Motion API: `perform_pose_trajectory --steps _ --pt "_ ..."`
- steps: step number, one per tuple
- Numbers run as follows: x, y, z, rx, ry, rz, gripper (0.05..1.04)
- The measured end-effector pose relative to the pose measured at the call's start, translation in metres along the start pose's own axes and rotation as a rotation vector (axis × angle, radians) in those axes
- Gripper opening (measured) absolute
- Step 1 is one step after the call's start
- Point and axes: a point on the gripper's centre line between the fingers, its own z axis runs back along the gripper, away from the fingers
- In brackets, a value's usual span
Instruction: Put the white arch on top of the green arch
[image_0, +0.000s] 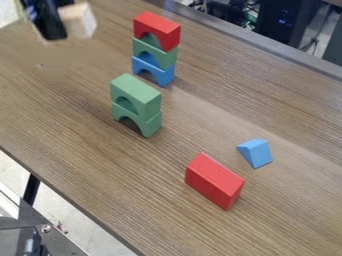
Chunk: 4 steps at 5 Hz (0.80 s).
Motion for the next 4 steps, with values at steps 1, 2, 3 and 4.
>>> perform_pose_trajectory --steps 1,2,3,4 --pt "-0.029 0.001 0.001 0.007 -0.042 -0.134 0.597" --pt "-0.054 0.001 -0.015 0.028 -0.137 -0.268 0.597" --pt "-0.076 0.003 -0.03 0.035 -0.198 -0.371 0.597" --pt "-0.083 0.004 -0.035 0.035 -0.229 -0.413 0.597"
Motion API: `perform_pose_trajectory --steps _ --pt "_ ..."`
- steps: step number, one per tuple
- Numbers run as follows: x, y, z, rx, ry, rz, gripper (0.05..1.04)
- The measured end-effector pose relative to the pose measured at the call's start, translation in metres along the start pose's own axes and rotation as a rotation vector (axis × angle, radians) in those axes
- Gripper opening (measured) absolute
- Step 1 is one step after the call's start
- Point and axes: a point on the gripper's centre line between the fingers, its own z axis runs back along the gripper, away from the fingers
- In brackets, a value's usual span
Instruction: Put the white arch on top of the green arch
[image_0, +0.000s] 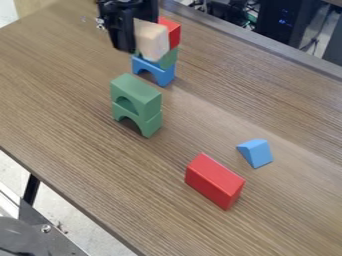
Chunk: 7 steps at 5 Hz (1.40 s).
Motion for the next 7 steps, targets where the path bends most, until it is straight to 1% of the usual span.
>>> perform_pose_trajectory --steps 1,3,6,7 --pt "-0.002 0.001 -0.007 0.012 -0.016 -0.008 0.597" --pt "-0.002 0.005 -0.015 0.026 -0.035 -0.022 0.597" --pt "0.002 0.007 -0.023 0.041 -0.063 -0.033 0.597" --pt "0.004 0.007 -0.024 0.038 -0.071 -0.033 0.597"
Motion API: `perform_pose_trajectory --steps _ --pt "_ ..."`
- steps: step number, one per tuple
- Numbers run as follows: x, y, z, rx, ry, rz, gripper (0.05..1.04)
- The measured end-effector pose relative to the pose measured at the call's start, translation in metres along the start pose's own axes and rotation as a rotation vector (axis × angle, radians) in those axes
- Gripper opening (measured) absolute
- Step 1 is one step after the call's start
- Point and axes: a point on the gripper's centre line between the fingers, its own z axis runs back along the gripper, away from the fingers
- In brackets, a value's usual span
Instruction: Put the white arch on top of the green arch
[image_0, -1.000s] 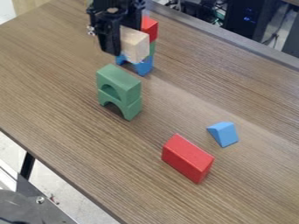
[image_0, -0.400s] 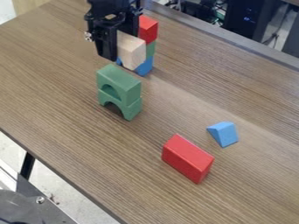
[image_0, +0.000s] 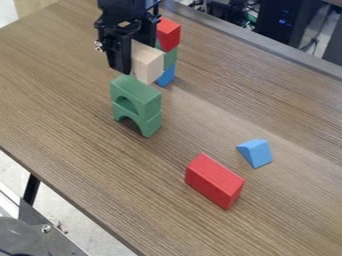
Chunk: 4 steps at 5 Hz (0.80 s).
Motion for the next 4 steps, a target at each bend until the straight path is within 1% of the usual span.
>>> perform_pose_trajectory --steps 2,4 --pt "-0.0041 0.004 -0.0071 0.017 -0.015 -0.016 0.597" --pt "-0.0048 0.003 -0.0093 0.012 -0.027 -0.017 0.597"
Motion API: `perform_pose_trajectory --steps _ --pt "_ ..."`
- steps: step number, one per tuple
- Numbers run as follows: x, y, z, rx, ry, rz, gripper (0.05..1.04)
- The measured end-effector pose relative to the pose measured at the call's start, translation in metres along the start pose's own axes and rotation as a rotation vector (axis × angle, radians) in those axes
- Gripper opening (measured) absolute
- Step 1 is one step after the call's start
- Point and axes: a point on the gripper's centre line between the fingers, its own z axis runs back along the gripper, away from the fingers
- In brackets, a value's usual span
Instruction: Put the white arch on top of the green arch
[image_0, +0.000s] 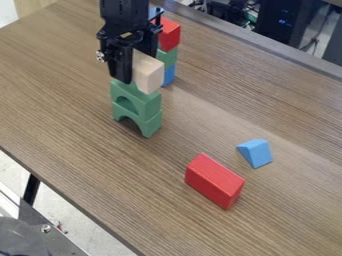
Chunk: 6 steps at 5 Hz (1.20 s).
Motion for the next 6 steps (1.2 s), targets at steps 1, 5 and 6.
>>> perform_pose_trajectory --steps 1,5,6 --pt "-0.0003 -0.0009 -0.0027 0.0 -0.006 -0.007 0.597" --pt "0.0006 -0.0012 -0.0055 0.008 -0.01 0.002 0.597" --pt "0.0009 -0.0029 -0.0091 0.007 -0.016 0.002 0.597"
